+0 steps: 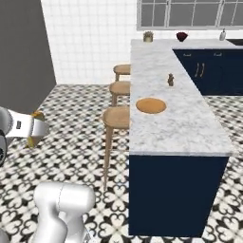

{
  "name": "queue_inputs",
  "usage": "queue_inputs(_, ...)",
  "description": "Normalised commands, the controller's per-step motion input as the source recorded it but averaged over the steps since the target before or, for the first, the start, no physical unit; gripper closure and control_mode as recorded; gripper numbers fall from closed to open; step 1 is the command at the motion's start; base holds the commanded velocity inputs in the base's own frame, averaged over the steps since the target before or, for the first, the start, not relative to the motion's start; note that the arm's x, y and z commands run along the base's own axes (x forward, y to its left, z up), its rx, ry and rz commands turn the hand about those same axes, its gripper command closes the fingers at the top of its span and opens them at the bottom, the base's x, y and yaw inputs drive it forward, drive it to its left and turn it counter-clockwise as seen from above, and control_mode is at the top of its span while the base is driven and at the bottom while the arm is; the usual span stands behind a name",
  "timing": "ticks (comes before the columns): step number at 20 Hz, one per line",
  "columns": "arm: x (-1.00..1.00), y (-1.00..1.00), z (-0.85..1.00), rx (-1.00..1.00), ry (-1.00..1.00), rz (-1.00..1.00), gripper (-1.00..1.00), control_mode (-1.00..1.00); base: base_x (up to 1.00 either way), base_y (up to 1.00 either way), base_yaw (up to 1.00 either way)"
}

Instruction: Start the toaster. Once the lever pops up, take the bread to the plate on the dining counter.

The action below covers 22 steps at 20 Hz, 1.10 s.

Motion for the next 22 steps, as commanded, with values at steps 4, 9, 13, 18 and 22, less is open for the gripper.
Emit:
queue_inputs(4,0.00,0.00,0.00,0.00,0.00,0.00,1.00,1.00,0.04,0.96,-0.66)
queue_inputs(9,0.00,0.00,0.00,0.00,0.00,0.00,1.00,1.00,0.15,0.93,-0.67)
queue_inputs(13,0.00,0.00,0.00,0.00,0.00,0.00,1.00,1.00,0.37,0.98,-0.62)
queue_inputs(18,0.00,0.00,0.00,0.00,0.00,0.00,1.00,1.00,0.63,1.00,-0.44)
queue_inputs(22,0.00,0.00,0.00,0.00,0.00,0.00,1.00,1.00,0.89,1.00,-0.53)
